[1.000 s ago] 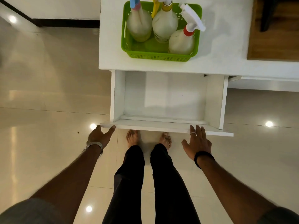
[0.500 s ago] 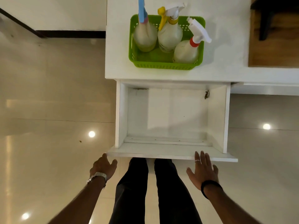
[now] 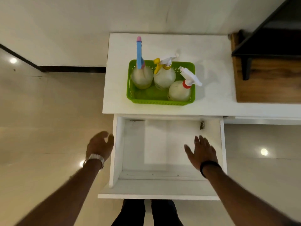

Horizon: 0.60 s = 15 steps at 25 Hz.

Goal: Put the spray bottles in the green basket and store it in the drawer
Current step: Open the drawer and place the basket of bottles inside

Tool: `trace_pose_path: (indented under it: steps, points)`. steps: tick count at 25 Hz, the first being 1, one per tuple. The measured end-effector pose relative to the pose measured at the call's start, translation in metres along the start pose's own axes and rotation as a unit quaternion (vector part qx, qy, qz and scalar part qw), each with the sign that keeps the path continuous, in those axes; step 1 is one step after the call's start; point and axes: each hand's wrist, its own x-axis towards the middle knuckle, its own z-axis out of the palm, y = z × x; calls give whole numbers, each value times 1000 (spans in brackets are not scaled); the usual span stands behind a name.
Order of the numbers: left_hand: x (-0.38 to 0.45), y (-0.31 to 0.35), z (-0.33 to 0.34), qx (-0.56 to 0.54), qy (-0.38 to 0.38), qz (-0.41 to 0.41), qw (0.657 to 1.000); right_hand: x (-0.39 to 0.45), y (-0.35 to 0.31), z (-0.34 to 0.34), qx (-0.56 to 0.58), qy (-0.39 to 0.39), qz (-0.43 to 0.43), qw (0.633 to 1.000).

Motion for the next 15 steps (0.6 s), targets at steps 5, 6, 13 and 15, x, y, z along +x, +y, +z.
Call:
trace_pose_path:
  steps: [5,6,13,15]
  points:
    - [61,132,-68,-474,-53,17,879,82,-44,-127,342,147,47,927]
    - [70,152,-75,-506,-90,-8,858,91,-53,-147,400,148,63,902]
    - [75,193,-63,-487,-209,-63,846,102,-89,-187,658,-4,91,748]
    - [73,194,-59,-486,-194,-70,850,101,-89,-187,681,-32,77,728]
